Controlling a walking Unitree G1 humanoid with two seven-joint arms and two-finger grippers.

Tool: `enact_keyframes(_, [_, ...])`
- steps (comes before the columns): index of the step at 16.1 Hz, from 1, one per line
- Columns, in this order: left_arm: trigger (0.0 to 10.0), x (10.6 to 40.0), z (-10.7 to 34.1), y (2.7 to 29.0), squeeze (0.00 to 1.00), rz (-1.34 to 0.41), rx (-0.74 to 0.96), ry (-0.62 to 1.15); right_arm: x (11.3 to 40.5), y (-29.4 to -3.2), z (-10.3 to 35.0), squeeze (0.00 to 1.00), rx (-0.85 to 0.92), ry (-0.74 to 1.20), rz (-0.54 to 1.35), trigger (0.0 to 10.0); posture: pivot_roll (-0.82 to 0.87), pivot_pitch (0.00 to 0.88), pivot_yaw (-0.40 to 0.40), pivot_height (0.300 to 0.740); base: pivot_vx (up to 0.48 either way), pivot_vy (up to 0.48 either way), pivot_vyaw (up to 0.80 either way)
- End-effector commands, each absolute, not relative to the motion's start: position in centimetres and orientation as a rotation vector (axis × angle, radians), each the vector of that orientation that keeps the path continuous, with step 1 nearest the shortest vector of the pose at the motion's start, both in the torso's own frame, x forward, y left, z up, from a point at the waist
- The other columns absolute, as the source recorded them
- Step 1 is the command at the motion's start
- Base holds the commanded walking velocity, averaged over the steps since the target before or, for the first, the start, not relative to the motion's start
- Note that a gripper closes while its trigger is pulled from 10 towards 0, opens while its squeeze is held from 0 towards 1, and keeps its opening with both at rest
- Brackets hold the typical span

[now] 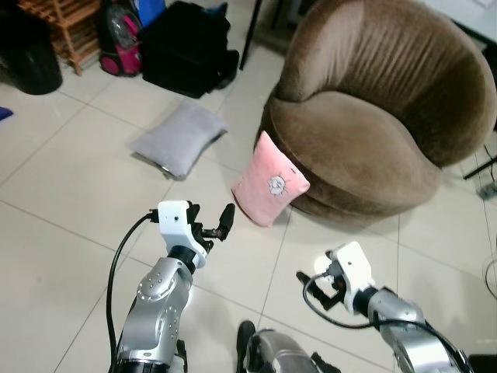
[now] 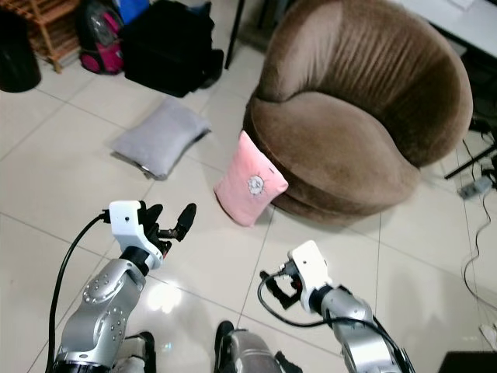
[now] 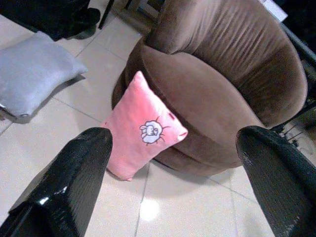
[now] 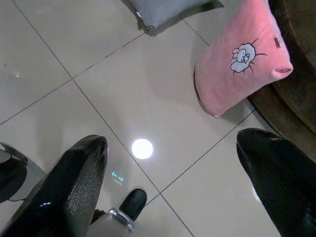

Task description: Move the pillow to the sofa from floor

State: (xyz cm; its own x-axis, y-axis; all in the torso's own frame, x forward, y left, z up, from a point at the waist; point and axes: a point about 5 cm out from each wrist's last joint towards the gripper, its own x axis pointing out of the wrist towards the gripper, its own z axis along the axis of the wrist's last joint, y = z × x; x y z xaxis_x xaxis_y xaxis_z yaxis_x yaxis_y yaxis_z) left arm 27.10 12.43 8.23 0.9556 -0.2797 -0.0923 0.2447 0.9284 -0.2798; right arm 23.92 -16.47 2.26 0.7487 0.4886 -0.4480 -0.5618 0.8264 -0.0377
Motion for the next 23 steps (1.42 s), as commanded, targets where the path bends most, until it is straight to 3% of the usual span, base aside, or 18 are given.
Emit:
enact_keyframes(1, [10.0, 26.9, 7.7, 11.8, 0.00, -0.275, -0.250, 0.152, 23.4, -17.3, 1.7, 0.00, -0.187, 0.486, 0.566, 10.0, -0.05, 0.285, -0.264, 0.738, 0.000, 0.000, 0.00])
enact_keyframes(5, [10.0, 26.9, 8.0, 12.3, 0.00, -0.253, -0.275, 0.124, 22.9, -14.8, 1.3, 0.00, -0.187, 0.485, 0.589, 10.0, -0.04, 0.290, -0.267, 0.738, 0.260, 0.155, 0.00])
enact_keyframes(9, [10.0, 26.8, 8.0, 12.5, 0.00, -0.254, -0.278, 0.125, 20.1, -7.0, -0.6, 0.00, -0.169, 0.499, 0.620, 10.0, -0.04, 0.281, -0.263, 0.738, 0.368, 0.307, 0.00])
enact_keyframes(15, [10.0, 27.0, 8.1, 12.1, 0.00, -0.272, -0.357, 0.138, 17.7, 0.4, -1.8, 0.00, -0.181, 0.533, 0.629, 10.0, -0.04, 0.261, -0.266, 0.738, 0.289, 0.349, 0.00])
enact_keyframes(16, [10.0, 27.0, 8.0, 12.0, 0.00, -0.274, -0.358, 0.140, 17.7, 0.2, -1.8, 0.00, -0.183, 0.533, 0.628, 10.0, -0.04, 0.254, -0.266, 0.738, 0.000, 0.480, 0.00])
enact_keyframes(17, [10.0, 27.0, 7.9, 11.9, 0.00, -0.277, -0.359, 0.143, 18.7, -2.4, -1.7, 0.00, -0.189, 0.521, 0.615, 10.0, -0.04, 0.252, -0.267, 0.738, 0.000, 0.480, 0.00])
enact_keyframes(23, [10.0, 26.9, 7.6, 11.6, 0.00, -0.295, -0.338, 0.166, 18.9, -3.7, -1.9, 0.00, -0.186, 0.501, 0.598, 10.0, -0.04, 0.253, -0.270, 0.738, 0.000, 0.320, 0.00])
